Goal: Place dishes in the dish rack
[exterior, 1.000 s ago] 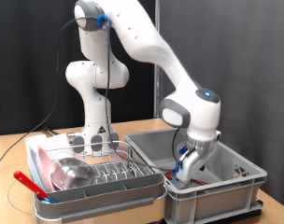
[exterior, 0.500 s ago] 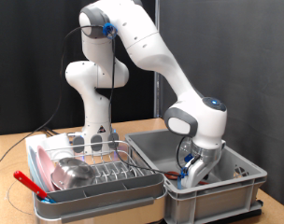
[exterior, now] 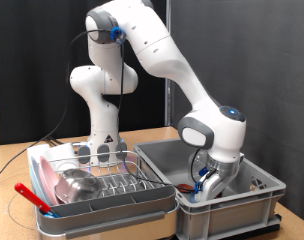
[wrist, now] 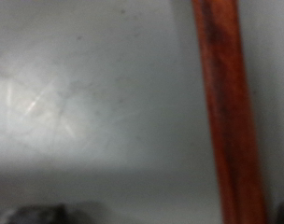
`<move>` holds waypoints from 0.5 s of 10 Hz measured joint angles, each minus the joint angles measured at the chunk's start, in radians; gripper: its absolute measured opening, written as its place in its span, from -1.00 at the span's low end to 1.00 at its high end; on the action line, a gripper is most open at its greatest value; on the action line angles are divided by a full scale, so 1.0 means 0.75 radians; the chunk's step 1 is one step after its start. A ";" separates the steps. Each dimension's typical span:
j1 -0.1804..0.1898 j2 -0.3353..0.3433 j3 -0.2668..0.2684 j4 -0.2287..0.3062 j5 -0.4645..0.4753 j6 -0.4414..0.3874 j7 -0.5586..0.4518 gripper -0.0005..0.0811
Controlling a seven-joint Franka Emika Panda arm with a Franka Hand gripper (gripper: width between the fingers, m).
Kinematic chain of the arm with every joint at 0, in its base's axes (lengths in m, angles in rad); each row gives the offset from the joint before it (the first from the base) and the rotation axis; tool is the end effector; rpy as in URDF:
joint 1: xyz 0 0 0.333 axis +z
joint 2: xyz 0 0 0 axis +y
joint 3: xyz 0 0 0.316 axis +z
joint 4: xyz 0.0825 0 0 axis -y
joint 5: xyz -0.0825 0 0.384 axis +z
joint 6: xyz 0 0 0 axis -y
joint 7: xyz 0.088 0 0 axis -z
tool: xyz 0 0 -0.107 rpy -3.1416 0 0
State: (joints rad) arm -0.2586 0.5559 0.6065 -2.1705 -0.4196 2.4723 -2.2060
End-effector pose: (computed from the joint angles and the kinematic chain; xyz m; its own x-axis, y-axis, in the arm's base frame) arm 0.5072 0.1980 0.1672 -0.9498 0.2852 0.1287 0.2844 0.9584 -0.0250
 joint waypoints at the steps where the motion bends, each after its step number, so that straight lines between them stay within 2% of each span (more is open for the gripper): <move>1: 0.000 0.006 -0.005 0.009 0.002 -0.005 0.002 0.01; 2: 0.000 0.013 -0.009 0.022 0.005 -0.013 0.003 0.01; 3: -0.001 0.020 -0.011 0.035 0.008 -0.025 0.004 -0.50; 4: -0.004 0.026 -0.012 0.045 0.016 -0.035 0.004 -0.50; 5: -0.004 0.028 -0.012 0.050 0.027 -0.041 0.004 -0.78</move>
State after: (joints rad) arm -0.2615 0.5767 0.5978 -2.1333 -0.3992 2.4419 -2.2033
